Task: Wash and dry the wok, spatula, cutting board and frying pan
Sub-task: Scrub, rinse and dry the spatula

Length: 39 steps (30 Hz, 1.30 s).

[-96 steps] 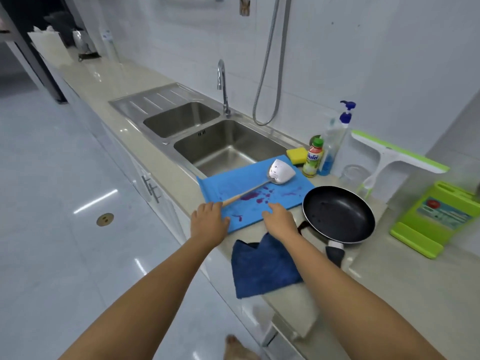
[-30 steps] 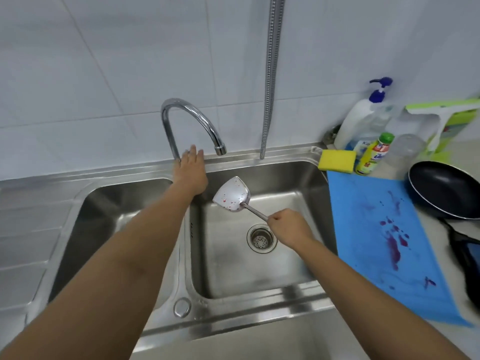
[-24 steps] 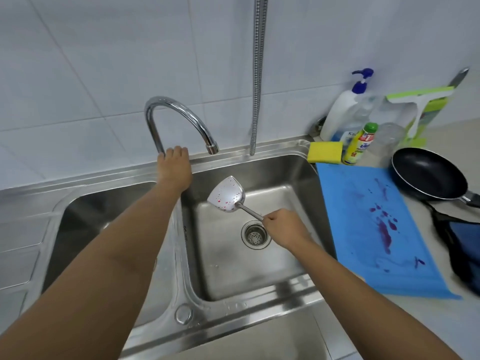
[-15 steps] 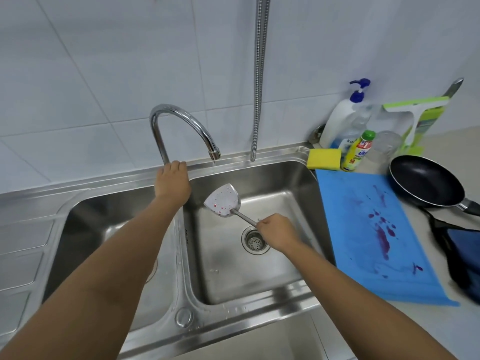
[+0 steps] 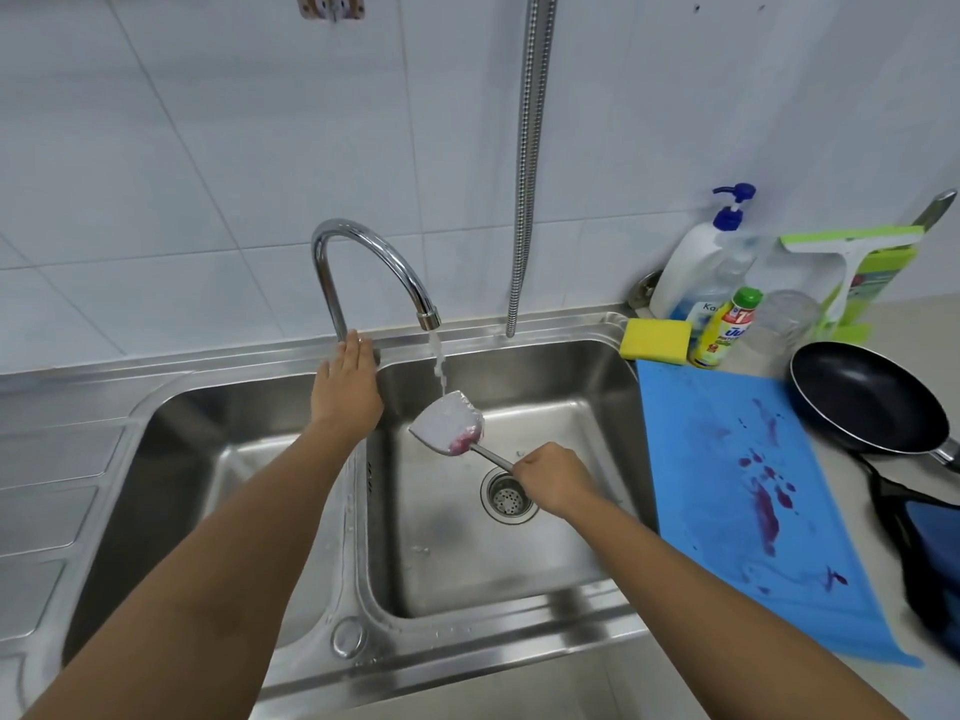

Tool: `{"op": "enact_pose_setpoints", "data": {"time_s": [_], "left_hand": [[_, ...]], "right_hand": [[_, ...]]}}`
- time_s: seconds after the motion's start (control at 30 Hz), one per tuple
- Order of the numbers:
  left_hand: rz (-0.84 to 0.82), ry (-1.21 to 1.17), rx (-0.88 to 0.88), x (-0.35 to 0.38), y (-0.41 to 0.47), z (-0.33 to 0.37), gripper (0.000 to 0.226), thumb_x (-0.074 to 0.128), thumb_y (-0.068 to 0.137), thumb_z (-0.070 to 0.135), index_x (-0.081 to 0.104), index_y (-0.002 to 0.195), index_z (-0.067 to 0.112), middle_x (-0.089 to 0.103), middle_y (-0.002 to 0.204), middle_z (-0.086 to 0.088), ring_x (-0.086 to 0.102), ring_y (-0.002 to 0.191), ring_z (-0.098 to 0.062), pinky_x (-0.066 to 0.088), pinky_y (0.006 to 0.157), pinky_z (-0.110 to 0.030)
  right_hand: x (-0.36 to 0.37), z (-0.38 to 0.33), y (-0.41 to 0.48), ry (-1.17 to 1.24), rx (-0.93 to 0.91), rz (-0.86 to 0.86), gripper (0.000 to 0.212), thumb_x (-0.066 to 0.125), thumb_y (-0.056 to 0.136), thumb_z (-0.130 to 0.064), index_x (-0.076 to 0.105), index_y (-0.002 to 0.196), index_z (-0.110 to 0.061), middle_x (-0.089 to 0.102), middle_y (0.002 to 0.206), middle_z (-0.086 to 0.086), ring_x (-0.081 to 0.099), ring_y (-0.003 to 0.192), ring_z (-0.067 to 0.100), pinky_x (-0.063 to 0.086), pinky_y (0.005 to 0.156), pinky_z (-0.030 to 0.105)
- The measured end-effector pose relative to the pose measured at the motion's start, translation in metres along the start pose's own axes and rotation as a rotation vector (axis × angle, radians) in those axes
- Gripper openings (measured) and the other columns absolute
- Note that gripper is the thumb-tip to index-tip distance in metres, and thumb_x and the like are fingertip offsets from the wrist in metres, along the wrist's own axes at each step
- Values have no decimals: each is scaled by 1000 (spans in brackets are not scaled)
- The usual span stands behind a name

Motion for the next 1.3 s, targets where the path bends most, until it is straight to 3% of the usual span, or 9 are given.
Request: {"op": "enact_pose_setpoints", "data": {"time_s": [0.13, 0.37, 0.57, 0.7, 0.77, 0.87, 1.07, 1.2, 1.3], "left_hand": [[-75, 55, 2, 10, 3, 1, 75, 34, 94, 4, -12, 154, 5, -19, 161, -14, -6, 151, -27, 6, 122, -41], [-152, 24, 8, 0, 27, 8, 78, 37, 95, 7, -14, 153, 7, -21, 161, -12, -6, 151, -28, 7, 121, -45], [32, -407, -178, 9, -18, 9, 73, 42, 89, 2, 12, 155, 9, 12, 163, -10, 16, 148, -30, 19, 117, -53], [-42, -383, -186, 22, -34, 9, 73, 41, 89, 1, 13, 156, 11, 9, 163, -8, 11, 149, -27, 14, 119, -51], [-27, -366, -197, 12, -25, 4, 68, 40, 91, 3, 17, 155, 11, 14, 162, -9, 16, 148, -28, 16, 118, -51], [-46, -416, -200, 2, -16, 7, 47, 41, 94, 11, 41, 141, 9, 43, 147, -17, 42, 132, -36, 34, 107, -46], [-441, -636, -159, 64, -92, 78, 26, 45, 101, 32, 57, 98, 9, 66, 108, -16, 61, 101, -32, 41, 78, -31], [-518, -786, -192, 82, -130, 110, 26, 44, 102, 33, 58, 102, 11, 62, 102, -5, 56, 94, -22, 41, 79, -30], [-612, -935, -318, 87, -148, 125, 26, 43, 100, 33, 58, 99, 11, 61, 96, -5, 56, 87, -20, 45, 81, -34]], "right_hand": [[0, 3, 3, 4, -13, -8, 29, 52, 82, -20, 54, 54, -12, 50, 51, 1, 44, 50, 20, 34, 50, 26], [-1, 4, 4, 23, -18, 2, 29, 51, 82, -18, 55, 55, -12, 50, 52, 1, 43, 50, 20, 32, 48, 25], [19, 14, 15, 146, 48, -14, 25, 51, 89, -15, 73, 83, -5, 63, 72, 8, 56, 68, 26, 36, 51, 25], [41, 21, 23, 193, 109, -24, 30, 50, 91, -19, 68, 111, -6, 70, 91, 8, 62, 79, 26, 36, 50, 21], [45, 22, 26, 207, 120, -18, 31, 48, 92, -18, 68, 113, -7, 71, 98, 11, 65, 85, 27, 39, 55, 22], [44, 21, 29, 229, 139, 1, 28, 47, 94, -17, 69, 107, -6, 68, 93, 9, 63, 81, 28, 38, 53, 22], [41, 18, 37, 319, 191, 20, 22, 49, 93, -12, 68, 98, -3, 60, 78, 6, 54, 68, 24, 32, 46, 22], [49, 16, 43, 562, 242, -54, 15, 47, 92, -10, 61, 89, -10, 56, 84, 6, 53, 75, 21, 49, 72, 29], [53, 20, 42, 784, 319, -76, 21, 42, 92, -1, 59, 83, -8, 61, 77, 9, 50, 63, 18, 43, 59, 29]]}}
Point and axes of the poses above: each hand's wrist, its own y-axis towards the middle knuckle, its own x-axis out of the palm, z = x × y, the point moved 8 cm from there along y, towards the middle knuckle
